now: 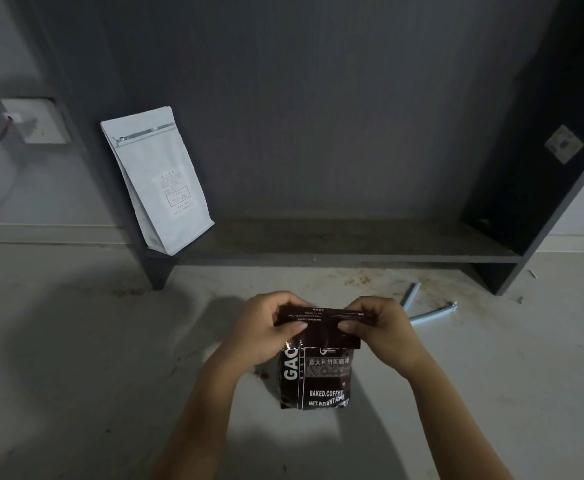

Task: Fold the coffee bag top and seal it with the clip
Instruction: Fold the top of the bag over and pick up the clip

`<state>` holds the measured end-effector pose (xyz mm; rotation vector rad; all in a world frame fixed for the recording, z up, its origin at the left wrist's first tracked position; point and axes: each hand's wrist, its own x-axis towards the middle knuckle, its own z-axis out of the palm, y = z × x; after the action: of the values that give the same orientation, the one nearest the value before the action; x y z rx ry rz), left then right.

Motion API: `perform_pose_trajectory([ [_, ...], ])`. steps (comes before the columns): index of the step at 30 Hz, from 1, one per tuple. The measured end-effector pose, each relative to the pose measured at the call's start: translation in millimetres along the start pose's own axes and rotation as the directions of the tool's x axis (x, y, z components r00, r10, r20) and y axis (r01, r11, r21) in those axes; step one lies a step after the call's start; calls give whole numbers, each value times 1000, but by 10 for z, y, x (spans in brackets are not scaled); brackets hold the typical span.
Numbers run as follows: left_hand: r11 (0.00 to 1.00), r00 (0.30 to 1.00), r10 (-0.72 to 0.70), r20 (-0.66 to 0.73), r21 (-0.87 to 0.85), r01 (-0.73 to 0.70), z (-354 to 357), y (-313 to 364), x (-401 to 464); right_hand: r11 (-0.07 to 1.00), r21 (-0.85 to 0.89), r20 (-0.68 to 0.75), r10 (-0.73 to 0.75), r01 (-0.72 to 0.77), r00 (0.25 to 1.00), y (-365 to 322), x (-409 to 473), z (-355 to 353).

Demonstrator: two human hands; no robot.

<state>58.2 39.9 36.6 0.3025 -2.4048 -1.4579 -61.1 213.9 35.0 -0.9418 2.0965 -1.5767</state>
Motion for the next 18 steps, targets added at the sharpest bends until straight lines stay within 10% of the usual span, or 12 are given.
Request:
perform_pose_trajectory([
  [10,979,915,-12,-402,-189,-70,424,-73,35,995,2,-48,-104,104,993,-111,-15,139],
  [18,972,930,62,-362,-191,-139,369,-84,20,988,42,-280,-131,149,951,-86,14,363],
])
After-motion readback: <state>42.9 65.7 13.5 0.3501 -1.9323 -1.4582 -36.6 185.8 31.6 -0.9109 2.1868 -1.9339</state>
